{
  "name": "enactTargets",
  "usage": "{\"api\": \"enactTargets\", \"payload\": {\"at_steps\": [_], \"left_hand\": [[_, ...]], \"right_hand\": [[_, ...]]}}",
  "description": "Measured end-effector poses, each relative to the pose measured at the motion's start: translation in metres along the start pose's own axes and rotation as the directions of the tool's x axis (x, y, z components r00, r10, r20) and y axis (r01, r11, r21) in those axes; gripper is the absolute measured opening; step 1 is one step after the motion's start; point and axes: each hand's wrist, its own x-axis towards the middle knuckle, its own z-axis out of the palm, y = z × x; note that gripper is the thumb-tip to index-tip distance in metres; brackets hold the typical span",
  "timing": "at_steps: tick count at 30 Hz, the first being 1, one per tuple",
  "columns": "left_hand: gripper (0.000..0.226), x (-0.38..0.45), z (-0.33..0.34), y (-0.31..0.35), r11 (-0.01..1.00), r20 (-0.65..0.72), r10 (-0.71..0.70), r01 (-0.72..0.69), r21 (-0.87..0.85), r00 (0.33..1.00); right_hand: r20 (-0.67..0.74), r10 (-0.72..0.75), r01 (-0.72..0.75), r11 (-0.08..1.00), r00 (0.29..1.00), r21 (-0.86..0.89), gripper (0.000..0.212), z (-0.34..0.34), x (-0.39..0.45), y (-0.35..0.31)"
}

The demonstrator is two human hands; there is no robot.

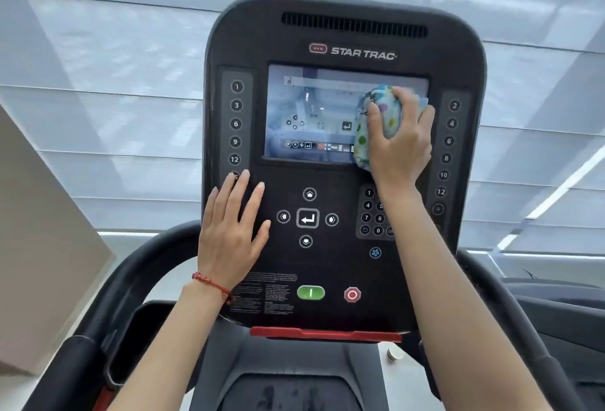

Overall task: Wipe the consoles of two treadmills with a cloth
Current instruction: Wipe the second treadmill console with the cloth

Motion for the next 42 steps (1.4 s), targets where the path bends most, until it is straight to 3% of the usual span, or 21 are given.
{"api": "enactTargets", "payload": {"at_steps": [7,16,24,30,37,42], "left_hand": [[0.048,-0.002,0.006,-0.004,1.0,-0.023,0.02,-0.02,0.005,1.0],[0.048,-0.004,0.008,-0.006,0.999,-0.018,0.031,-0.031,0.01,0.999],[0.048,-0.004,0.009,-0.006,1.0,-0.025,0.024,-0.024,0.001,0.999],[0.047,-0.004,0.013,-0.006,1.0,-0.044,0.023,-0.023,0.001,0.999],[0.048,-0.004,0.016,-0.006,1.0,-0.062,0.026,-0.026,-0.001,0.998],[0.048,-0.004,0.016,-0.006,1.0,-0.07,0.025,-0.026,-0.006,0.997]], "right_hand": [[-0.083,-0.068,0.068,0.998,0.994,0.0,0.037,0.03,-0.004,-0.021],[0.011,-0.235,0.235,0.972,0.972,-0.017,0.035,0.082,-0.021,-0.089],[0.046,-0.366,0.368,0.924,0.93,-0.103,0.039,0.076,-0.006,-0.075],[-0.041,-0.291,0.283,0.949,0.956,-0.14,0.039,0.043,0.02,-0.032],[-0.117,-0.017,-0.005,0.983,0.993,-0.185,0.044,-0.011,0.043,0.023],[-0.182,0.064,-0.094,0.982,0.981,-0.163,0.042,-0.01,0.038,0.021]]}}
